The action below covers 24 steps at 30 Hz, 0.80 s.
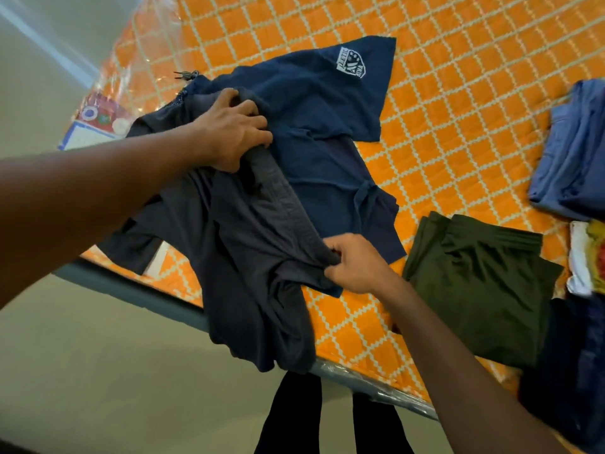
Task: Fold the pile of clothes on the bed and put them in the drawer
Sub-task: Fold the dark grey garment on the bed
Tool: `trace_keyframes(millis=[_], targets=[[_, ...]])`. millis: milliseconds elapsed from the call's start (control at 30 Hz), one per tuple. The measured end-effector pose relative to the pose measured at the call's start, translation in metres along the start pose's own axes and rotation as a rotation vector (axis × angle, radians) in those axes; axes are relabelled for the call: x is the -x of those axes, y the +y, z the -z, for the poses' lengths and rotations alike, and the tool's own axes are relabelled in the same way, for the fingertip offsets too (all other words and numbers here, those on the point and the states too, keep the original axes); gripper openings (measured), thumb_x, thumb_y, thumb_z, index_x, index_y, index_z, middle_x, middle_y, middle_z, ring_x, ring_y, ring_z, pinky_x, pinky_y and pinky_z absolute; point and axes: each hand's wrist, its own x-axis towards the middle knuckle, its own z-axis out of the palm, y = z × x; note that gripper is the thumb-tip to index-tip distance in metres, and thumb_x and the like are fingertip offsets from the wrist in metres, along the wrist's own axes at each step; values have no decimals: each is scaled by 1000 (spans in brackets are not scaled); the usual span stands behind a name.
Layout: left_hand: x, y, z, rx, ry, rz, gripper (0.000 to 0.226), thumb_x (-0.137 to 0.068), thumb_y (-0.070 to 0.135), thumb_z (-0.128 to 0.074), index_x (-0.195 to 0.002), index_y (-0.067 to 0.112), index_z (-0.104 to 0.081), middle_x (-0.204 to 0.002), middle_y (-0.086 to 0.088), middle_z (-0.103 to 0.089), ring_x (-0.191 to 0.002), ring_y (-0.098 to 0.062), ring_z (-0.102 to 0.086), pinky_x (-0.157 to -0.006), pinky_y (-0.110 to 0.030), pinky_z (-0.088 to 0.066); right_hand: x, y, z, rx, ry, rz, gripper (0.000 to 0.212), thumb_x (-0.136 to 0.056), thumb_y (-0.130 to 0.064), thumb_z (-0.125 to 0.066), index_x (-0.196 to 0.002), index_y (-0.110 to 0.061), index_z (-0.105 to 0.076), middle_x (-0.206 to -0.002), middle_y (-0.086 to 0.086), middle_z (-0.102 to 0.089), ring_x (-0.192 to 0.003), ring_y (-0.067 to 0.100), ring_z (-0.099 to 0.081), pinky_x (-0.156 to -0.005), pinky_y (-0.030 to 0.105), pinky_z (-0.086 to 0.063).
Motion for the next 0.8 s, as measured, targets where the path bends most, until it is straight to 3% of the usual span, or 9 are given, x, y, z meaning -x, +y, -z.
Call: trace_keyframes(millis=[67,167,233,367,500,633,700,733,800], targets=[[-4,-2,3,-23,29,-22,60,-70,29,-71,-126,28,-51,-131,1,-48,-127,-28,-35,-102,-51,-30,15,2,-6,74,-32,-15,21,-65,-10,-64,-77,-27,-59,-71,-3,-65,-71,23,-63,-56,46,-47],[-4,-3,10,-45,26,-20,63,-67,29,-72,-126,29,-52,-137,0,-46,-131,-27,-34,-94,-47,-33,23,5,-19,303,-6,33,45,-76,-9,-62,-116,-27,-57,-95,4,-67,-89,31,-58,-63,41,-41],[1,-5,14,-83,-2,8,60,-67,38,-71,-126,35,-57,-135,1,-46,-130,-27,-35,-91,-45,-35,25,7,-28,404,73,107,56,-75,-3,-58,-126,-27,-54,-100,1,-64,-93,29,-53,-69,37,-34],[28,-20,6,-40,12,113,63,-64,60,-61,-121,31,-65,-122,-4,-52,-116,-30,-45,-84,-41,-38,27,11,-38,365,94,141,72,-74,-5,-56,-139,-35,-45,-114,-9,-63,-103,23,-56,-81,40,-39],[73,-22,-21,104,83,101,79,-67,74,-41,-113,13,-63,-108,-17,-54,-94,-37,-53,-72,-44,-44,30,15,-49,386,225,131,48,-88,-37,-56,-135,-38,-48,-101,-9,-70,-97,24,-65,-81,42,-38],[121,-7,-43,407,164,197,77,-84,80,-31,-101,13,-66,-92,-11,-54,-86,-35,-52,-71,-43,-44,38,15,-50,332,193,-141,81,-84,-83,-20,-149,-39,-42,-101,1,-75,-103,26,-67,-96,47,-43],[134,4,-49,530,152,319,73,-90,78,-30,-94,16,-70,-91,-8,-56,-88,-34,-53,-73,-41,-45,43,11,-51,199,255,-214,66,-91,-80,-19,-115,-41,-67,-86,2,-73,-94,30,-66,-86,46,-46],[139,9,-52,587,144,404,67,-93,73,-36,-87,17,-71,-89,-7,-57,-86,-33,-56,-71,-40,-45,45,9,-52,67,301,-233,56,-98,-72,-26,-83,-35,-66,-72,1,-66,-81,29,-63,-75,43,-46],[138,18,-60,683,170,572,40,-92,51,-60,-76,16,-67,-86,-8,-60,-85,-35,-60,-70,-38,-45,45,10,-55,-75,356,-293,47,-102,-53,-48,-65,-26,-58,-60,-2,-58,-68,23,-57,-63,40,-43]])
